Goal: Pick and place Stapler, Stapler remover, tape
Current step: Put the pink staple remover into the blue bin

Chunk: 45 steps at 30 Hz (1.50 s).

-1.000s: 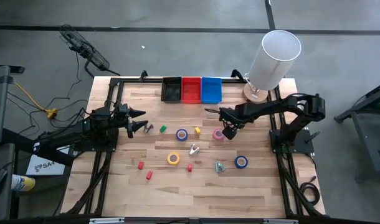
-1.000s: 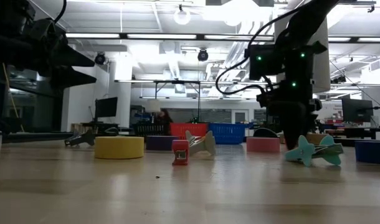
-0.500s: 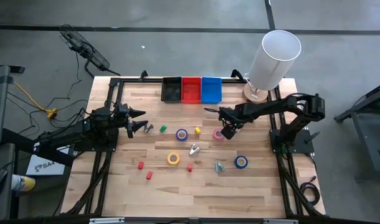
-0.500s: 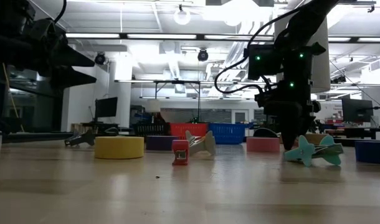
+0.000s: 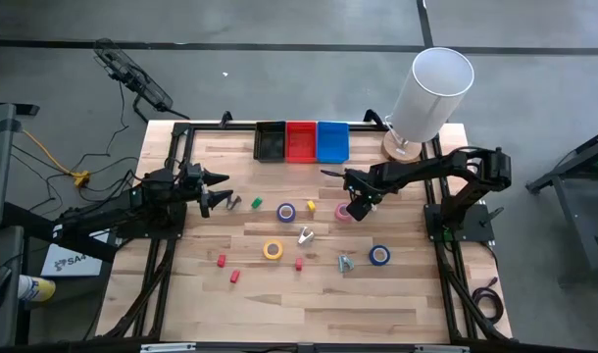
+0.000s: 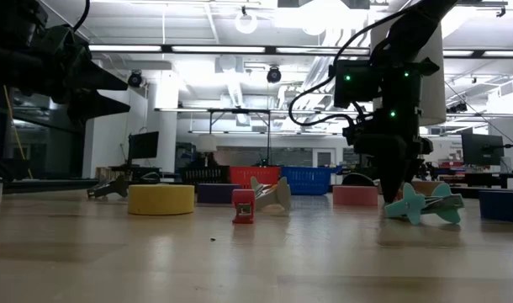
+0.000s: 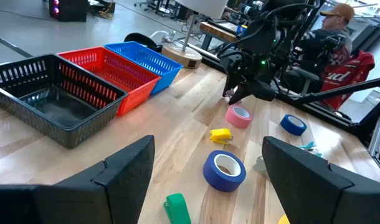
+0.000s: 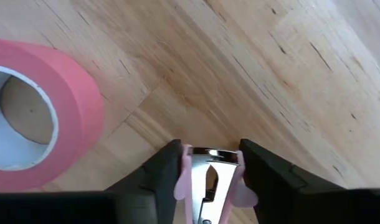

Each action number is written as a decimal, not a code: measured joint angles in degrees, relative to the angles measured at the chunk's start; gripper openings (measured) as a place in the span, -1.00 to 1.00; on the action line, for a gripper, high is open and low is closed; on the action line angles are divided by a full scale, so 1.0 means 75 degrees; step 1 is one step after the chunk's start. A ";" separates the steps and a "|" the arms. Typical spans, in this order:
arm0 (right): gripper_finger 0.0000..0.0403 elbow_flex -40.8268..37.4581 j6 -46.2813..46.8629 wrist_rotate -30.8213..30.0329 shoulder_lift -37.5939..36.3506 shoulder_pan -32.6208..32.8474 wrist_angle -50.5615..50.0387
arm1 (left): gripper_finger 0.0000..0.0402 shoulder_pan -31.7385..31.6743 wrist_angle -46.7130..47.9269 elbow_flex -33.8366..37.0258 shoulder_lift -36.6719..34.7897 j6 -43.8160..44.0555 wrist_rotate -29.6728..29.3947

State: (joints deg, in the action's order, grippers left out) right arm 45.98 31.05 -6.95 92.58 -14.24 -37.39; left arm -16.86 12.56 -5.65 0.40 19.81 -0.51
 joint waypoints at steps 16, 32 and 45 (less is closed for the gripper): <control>-0.54 -0.0010 -0.0035 0.0509 -0.0257 -0.0158 -0.0131 | 0.45 0.0000 0.0000 0.0000 0.0000 0.0000 -0.0001; -0.55 0.0000 -0.0004 0.0910 -0.1286 -0.0554 0.0789 | 0.45 0.0000 0.0000 0.0000 0.0000 0.0000 -0.0001; -0.54 0.1212 -0.0186 0.0193 -0.1246 -0.1224 0.1351 | 0.45 -0.0001 0.0000 0.0000 -0.0001 0.0000 0.0001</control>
State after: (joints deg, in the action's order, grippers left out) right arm 55.07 29.66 -5.51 83.23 -23.42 -27.26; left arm -16.87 12.56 -5.65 0.40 19.81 -0.50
